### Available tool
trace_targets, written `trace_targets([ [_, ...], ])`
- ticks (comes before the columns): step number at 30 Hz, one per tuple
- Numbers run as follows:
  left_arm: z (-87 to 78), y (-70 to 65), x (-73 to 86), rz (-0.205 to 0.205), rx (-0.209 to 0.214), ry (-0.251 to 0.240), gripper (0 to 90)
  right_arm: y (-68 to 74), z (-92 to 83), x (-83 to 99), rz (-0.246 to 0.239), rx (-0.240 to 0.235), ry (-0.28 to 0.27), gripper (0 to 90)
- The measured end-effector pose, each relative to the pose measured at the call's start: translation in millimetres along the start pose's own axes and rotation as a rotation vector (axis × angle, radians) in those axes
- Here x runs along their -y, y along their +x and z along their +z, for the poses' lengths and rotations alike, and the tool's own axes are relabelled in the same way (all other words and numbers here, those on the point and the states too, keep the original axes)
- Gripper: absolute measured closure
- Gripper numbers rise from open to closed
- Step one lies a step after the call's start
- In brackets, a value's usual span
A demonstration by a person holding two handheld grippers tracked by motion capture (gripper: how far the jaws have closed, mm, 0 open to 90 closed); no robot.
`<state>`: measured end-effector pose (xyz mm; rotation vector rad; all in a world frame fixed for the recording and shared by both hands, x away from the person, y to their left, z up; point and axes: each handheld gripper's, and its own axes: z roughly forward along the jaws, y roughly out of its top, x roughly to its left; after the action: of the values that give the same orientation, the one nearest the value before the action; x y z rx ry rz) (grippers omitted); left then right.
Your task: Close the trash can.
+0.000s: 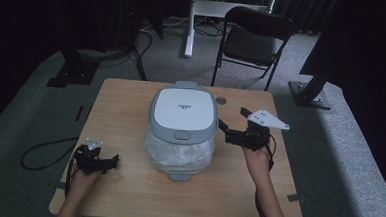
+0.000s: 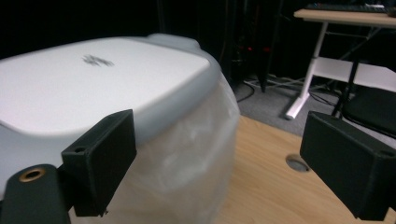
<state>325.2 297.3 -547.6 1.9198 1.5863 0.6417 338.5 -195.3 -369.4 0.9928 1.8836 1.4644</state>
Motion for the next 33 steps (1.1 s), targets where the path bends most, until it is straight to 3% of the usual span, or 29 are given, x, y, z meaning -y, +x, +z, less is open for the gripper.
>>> trace_targets([
  [14,0.0,0.0,0.0,0.001,-0.001,0.001,1.8,-21.1,1.5,39.7,0.068,0.055,0.045,10.2],
  [18,0.1,0.0,0.0,0.001,-0.001,0.000,1.8,-29.6,2.8,59.3,0.088,0.093,0.072,10.2],
  [27,0.0,0.0,0.0,0.001,-0.002,0.000,1.8,-41.4,3.7,80.0,0.116,0.137,0.104,10.2],
  [33,0.1,0.0,0.0,0.001,-0.001,0.000,1.8,-56.2,2.7,100.7,0.142,0.193,0.150,10.2],
])
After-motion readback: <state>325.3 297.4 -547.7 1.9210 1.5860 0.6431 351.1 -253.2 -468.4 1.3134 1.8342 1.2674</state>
